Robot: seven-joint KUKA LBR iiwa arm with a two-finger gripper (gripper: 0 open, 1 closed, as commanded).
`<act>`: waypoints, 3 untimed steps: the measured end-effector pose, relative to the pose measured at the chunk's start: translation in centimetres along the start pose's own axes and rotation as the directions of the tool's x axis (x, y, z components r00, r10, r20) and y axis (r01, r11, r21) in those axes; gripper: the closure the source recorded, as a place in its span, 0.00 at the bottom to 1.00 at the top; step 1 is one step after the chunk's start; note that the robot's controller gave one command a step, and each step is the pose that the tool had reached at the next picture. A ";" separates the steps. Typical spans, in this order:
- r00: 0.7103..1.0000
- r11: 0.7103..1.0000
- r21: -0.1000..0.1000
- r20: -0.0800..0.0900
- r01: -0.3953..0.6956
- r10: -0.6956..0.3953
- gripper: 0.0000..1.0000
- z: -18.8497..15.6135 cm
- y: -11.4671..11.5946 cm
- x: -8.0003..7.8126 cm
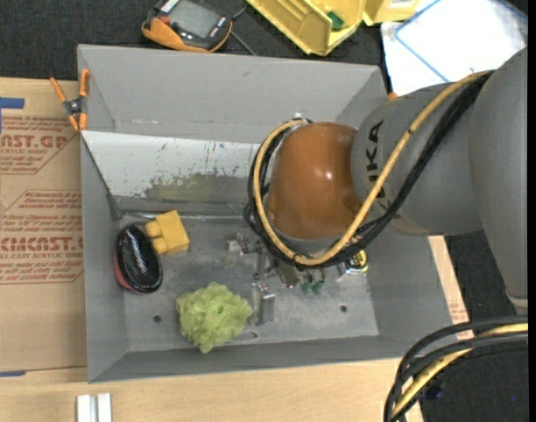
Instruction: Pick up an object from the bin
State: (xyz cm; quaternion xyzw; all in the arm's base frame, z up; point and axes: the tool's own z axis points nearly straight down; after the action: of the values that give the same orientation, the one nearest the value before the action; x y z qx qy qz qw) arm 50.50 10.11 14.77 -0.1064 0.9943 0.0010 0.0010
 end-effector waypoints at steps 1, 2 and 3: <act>0.985 0.985 -0.001 -0.003 0.175 -0.175 0.00 4.6 -1.7 1.6; 0.947 0.947 -0.002 0.002 0.322 -0.322 0.00 4.4 1.6 1.3; 0.982 0.982 -0.003 -0.005 0.189 -0.189 0.00 7.8 -2.1 0.0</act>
Offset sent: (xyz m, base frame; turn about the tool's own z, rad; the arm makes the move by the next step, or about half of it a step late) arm -0.0160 0.0111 -0.0437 -0.3271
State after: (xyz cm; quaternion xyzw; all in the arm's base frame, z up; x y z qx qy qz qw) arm 50.91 8.09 6.93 -0.2004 0.9797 0.0018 -0.0017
